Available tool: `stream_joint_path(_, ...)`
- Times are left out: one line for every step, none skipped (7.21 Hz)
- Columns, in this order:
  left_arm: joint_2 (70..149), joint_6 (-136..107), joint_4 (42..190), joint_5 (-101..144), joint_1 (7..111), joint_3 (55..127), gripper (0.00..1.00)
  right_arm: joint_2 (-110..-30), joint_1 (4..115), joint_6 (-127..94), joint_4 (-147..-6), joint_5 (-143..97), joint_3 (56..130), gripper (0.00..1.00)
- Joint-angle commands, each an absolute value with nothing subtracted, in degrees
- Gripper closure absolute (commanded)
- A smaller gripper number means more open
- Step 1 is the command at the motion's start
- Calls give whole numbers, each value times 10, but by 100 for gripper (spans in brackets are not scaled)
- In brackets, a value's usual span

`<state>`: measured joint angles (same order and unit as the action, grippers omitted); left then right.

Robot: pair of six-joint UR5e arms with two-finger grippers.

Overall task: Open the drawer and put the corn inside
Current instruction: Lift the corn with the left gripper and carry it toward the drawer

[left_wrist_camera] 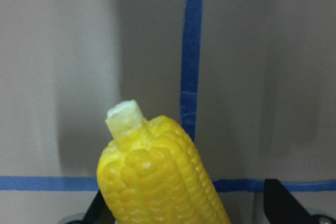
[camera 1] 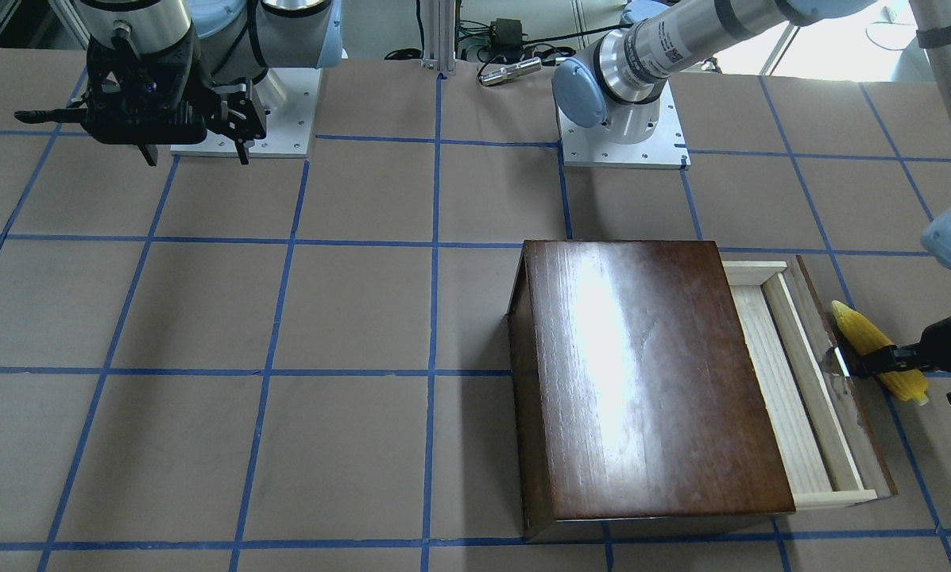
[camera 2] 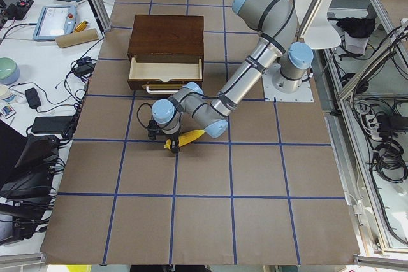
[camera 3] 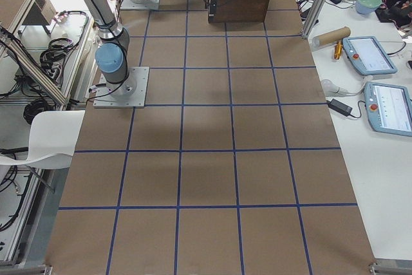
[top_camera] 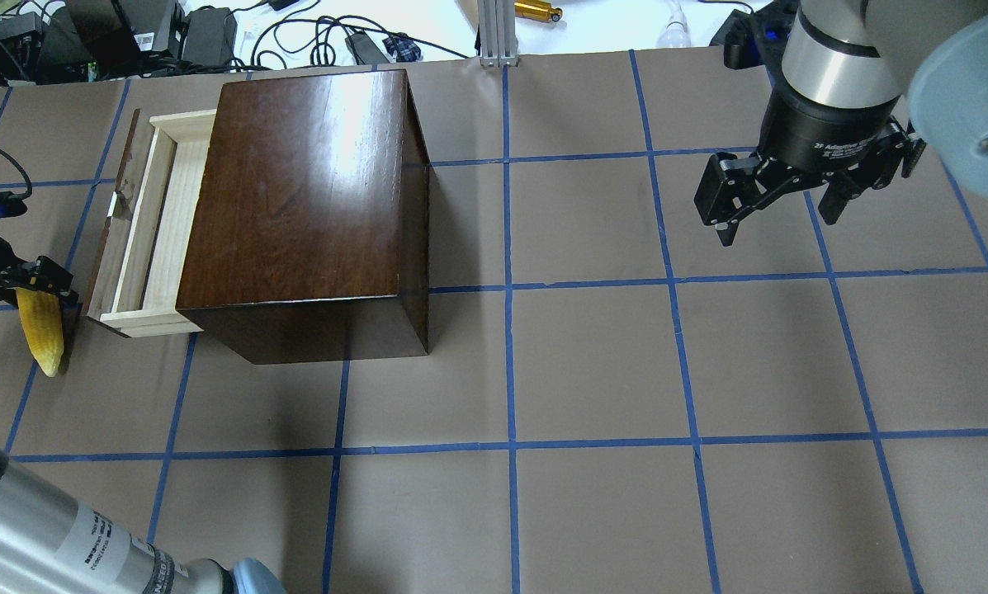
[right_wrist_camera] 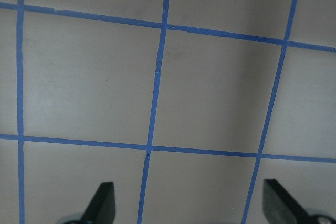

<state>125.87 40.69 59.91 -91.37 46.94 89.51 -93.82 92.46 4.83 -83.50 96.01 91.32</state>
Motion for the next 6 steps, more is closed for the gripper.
stream_joint_path(1259,408,595,-915,469,895,74,-938,925,48,-835,961,913,0)
stream_joint_path(1259,408,595,-914,469,894,88,-938,925,48,-835,960,913,0)
stream_joint_path(1258,408,595,-914,469,894,98,-938,925,48,-835,960,913,0)
stream_joint_path(1258,408,595,-914,469,894,100,-939,925,48,-835,960,913,0)
stream_joint_path(1258,408,595,-914,469,893,100,-938,925,48,-835,960,913,0)
stream_joint_path(1252,408,595,-914,469,894,100,-939,925,48,-835,960,913,0)
